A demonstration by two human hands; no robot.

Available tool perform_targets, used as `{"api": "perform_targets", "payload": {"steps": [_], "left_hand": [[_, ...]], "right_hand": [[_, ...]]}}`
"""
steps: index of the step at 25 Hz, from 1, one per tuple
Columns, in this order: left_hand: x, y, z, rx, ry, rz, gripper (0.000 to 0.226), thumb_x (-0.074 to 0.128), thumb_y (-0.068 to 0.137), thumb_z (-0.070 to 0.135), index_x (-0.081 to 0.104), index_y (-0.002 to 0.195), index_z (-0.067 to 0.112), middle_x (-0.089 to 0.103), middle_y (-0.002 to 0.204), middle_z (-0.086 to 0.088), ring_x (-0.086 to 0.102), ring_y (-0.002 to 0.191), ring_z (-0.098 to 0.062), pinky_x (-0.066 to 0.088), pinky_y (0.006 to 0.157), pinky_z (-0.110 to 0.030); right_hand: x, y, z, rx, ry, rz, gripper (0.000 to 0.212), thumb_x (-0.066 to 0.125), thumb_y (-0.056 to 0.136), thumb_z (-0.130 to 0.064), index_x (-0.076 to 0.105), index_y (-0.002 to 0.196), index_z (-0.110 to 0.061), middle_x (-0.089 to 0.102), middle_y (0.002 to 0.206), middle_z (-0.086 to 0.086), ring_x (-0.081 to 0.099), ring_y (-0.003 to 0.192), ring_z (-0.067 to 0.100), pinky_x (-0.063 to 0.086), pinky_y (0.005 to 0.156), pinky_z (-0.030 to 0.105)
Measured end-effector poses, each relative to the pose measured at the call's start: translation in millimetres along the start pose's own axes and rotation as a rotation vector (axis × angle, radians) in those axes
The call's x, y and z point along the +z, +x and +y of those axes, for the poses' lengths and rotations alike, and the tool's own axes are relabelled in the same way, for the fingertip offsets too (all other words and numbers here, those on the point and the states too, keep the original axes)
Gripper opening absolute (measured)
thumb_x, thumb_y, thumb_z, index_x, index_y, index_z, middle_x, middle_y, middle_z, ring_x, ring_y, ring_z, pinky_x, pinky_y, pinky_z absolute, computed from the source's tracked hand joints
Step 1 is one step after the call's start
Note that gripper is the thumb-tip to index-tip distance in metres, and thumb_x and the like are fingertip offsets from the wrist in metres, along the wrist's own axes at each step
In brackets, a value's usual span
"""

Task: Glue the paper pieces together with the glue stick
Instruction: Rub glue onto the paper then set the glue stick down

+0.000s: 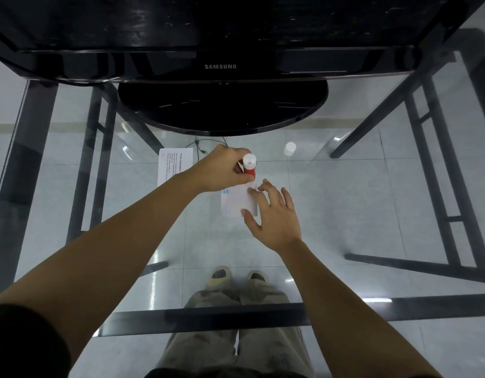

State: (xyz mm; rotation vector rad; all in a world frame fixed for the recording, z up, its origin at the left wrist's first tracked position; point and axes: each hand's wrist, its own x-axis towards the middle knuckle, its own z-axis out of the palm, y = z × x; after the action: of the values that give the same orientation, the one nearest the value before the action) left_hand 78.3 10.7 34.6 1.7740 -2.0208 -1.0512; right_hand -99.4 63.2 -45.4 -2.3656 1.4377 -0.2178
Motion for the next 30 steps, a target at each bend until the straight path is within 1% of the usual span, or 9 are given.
{"api": "perform_targets", "payload": {"steps": [5, 8, 11, 14, 16, 19, 24, 27, 30], "left_hand": [[-7.1, 7.2, -1.3, -0.044, 0.001, 0.059, 0.03, 0.068, 0.081, 0.027, 0.06, 0.107, 0.014, 0.066, 0.101, -0.005, 0.061, 0.089, -0.018, 0.049, 0.08, -0.031], [-9.4, 7.7, 0.4, -0.008, -0.001, 0.024, 0.029, 0.07, 0.079, 0.029, 0.061, 0.103, 0.015, 0.067, 0.099, -0.003, 0.062, 0.088, -0.016, 0.047, 0.075, -0.024], [-1.9, 4.6, 4.1, 0.013, 0.03, -0.051, 0.028, 0.069, 0.08, 0.029, 0.061, 0.104, 0.017, 0.068, 0.098, -0.004, 0.062, 0.088, -0.018, 0.049, 0.078, -0.029], [-6.1, 10.6, 1.4, -0.013, 0.026, 0.019, 0.028, 0.069, 0.081, 0.028, 0.061, 0.105, 0.015, 0.068, 0.1, -0.005, 0.062, 0.089, -0.018, 0.049, 0.079, -0.029], [-8.9, 12.7, 0.3, -0.009, 0.01, 0.065, 0.027, 0.069, 0.08, 0.027, 0.062, 0.103, 0.015, 0.067, 0.099, -0.003, 0.061, 0.087, -0.015, 0.046, 0.075, -0.023], [-1.7, 8.3, 2.9, 0.015, 0.015, -0.008, 0.026, 0.07, 0.079, 0.029, 0.062, 0.101, 0.018, 0.066, 0.092, 0.002, 0.06, 0.082, -0.012, 0.043, 0.071, -0.018], [-2.2, 10.8, 3.3, -0.042, 0.008, 0.097, 0.031, 0.068, 0.081, 0.027, 0.059, 0.108, 0.013, 0.065, 0.101, -0.005, 0.059, 0.09, -0.018, 0.044, 0.079, -0.027], [-9.5, 5.6, 3.1, -0.028, 0.002, 0.128, 0.033, 0.068, 0.081, 0.027, 0.059, 0.109, 0.012, 0.065, 0.103, -0.005, 0.058, 0.091, -0.016, 0.041, 0.077, -0.022], [-12.1, -13.0, -1.2, -0.032, -0.042, 0.13, 0.026, 0.069, 0.08, 0.029, 0.061, 0.102, 0.02, 0.067, 0.095, 0.001, 0.058, 0.082, -0.009, 0.037, 0.068, -0.01]], "right_hand": [[-0.2, 0.2, 0.8, 0.004, 0.002, -0.014, 0.054, 0.037, 0.09, -0.055, 0.044, 0.131, -0.021, 0.045, 0.139, 0.011, 0.04, 0.13, 0.028, 0.01, 0.112, 0.041], [0.1, 0.2, 0.4, 0.005, 0.003, -0.014, 0.054, 0.037, 0.089, -0.055, 0.045, 0.131, -0.021, 0.046, 0.138, 0.011, 0.041, 0.129, 0.028, 0.012, 0.111, 0.042], [-0.2, 0.0, 0.4, 0.004, 0.006, -0.015, 0.053, 0.038, 0.09, -0.055, 0.045, 0.13, -0.021, 0.047, 0.137, 0.01, 0.041, 0.129, 0.028, 0.012, 0.111, 0.041], [0.4, 0.0, 1.1, 0.002, 0.003, -0.015, 0.053, 0.037, 0.09, -0.055, 0.044, 0.13, -0.022, 0.046, 0.138, 0.01, 0.041, 0.129, 0.027, 0.01, 0.111, 0.041], [0.7, 0.3, 1.4, 0.005, 0.001, -0.02, 0.053, 0.037, 0.09, -0.055, 0.044, 0.13, -0.022, 0.046, 0.138, 0.009, 0.04, 0.129, 0.027, 0.01, 0.111, 0.04], [1.0, 0.1, 1.2, 0.004, -0.006, -0.013, 0.053, 0.037, 0.09, -0.055, 0.044, 0.13, -0.022, 0.047, 0.137, 0.01, 0.041, 0.129, 0.027, 0.01, 0.111, 0.04], [-0.8, 0.4, 1.0, -0.002, -0.013, -0.031, 0.053, 0.036, 0.091, -0.054, 0.043, 0.132, -0.02, 0.045, 0.14, 0.008, 0.038, 0.132, 0.026, 0.011, 0.113, 0.042], [-4.0, 0.3, -0.4, -0.025, 0.028, -0.069, 0.052, 0.03, 0.094, -0.05, 0.038, 0.136, -0.02, 0.037, 0.148, 0.002, 0.026, 0.139, 0.021, 0.005, 0.114, 0.04], [-12.6, 1.6, 6.3, -0.07, 0.09, -0.123, 0.046, 0.028, 0.097, -0.038, 0.036, 0.139, -0.02, 0.033, 0.15, 0.0, 0.02, 0.141, 0.019, 0.004, 0.114, 0.039]]}}
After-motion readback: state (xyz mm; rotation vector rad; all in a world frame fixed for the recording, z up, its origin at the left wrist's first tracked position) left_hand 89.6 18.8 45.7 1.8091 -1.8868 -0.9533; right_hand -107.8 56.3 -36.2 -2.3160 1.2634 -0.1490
